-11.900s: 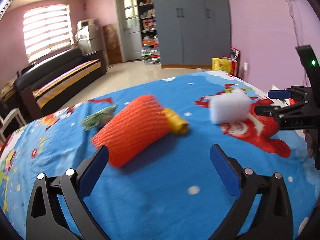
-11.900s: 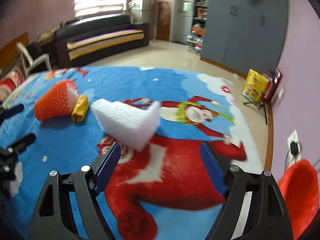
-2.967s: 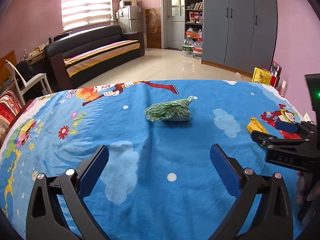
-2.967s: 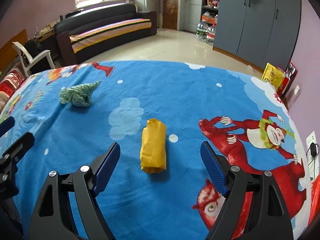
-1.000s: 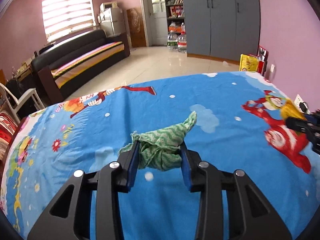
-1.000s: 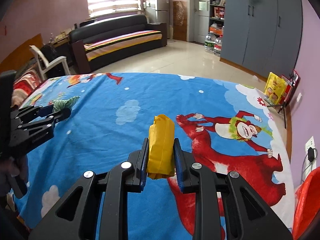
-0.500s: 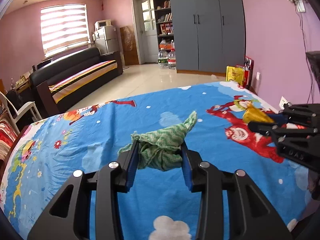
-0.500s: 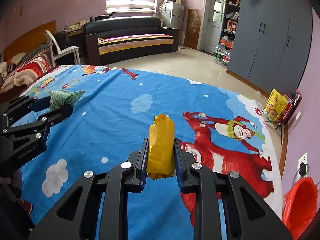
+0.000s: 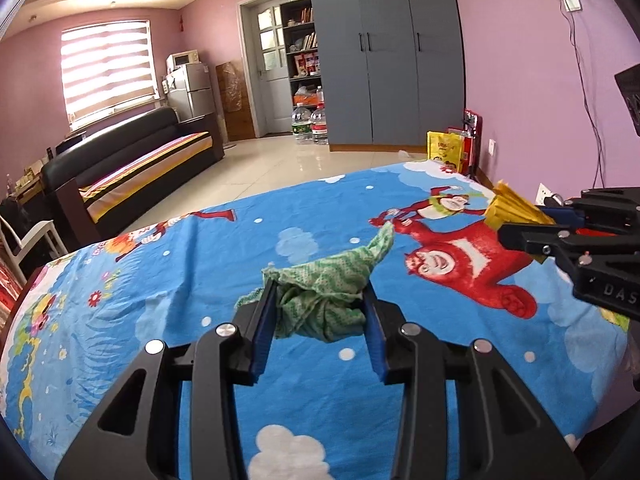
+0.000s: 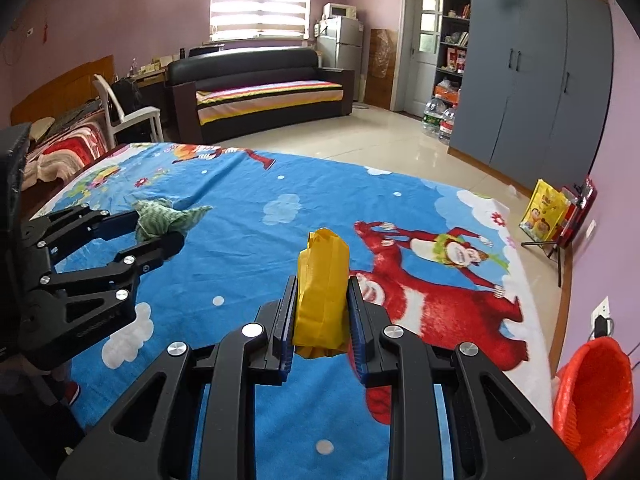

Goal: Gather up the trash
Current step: 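Carry the yellow wrapper and green cloth over the red bin and open both tools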

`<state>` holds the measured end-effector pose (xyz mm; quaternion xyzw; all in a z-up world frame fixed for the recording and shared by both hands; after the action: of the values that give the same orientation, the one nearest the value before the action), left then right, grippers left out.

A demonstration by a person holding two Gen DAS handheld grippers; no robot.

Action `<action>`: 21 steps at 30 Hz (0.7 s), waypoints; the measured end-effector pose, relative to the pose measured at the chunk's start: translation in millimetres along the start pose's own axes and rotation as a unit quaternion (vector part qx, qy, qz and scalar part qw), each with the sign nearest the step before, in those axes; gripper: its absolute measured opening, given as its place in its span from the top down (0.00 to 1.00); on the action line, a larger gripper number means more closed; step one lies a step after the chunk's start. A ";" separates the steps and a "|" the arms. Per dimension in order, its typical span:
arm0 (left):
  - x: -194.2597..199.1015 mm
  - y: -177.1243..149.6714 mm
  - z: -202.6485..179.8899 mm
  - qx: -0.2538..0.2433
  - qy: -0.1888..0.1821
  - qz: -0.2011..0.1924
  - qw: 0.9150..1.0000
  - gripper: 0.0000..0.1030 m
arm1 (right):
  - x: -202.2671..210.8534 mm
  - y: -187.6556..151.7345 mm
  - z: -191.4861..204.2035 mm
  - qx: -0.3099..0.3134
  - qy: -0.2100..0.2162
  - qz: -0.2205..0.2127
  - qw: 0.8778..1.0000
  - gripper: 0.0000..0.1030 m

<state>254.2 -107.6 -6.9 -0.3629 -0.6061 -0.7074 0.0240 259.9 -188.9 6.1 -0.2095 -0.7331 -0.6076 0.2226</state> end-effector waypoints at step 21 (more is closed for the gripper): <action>-51.8 33.3 -129.4 -0.037 -0.107 -0.007 0.993 0.61 | 12.7 -36.2 -125.5 -0.073 -0.080 0.018 0.994 0.77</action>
<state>245.4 -250.6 -7.3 -0.4330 -0.5809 -0.6867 -0.0601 237.7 -318.2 5.1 -0.2863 -0.6982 -0.6366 0.1589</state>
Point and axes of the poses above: each gripper's, at about its wrist camera, not at the fingertips, and x roughly against the way its jaws point, z to its left, y to its top, the point moved 9 cm from there along -x, roughly the way its jaws point, and after that the axes turned 13 degrees about -y, right-handed, at the moved point
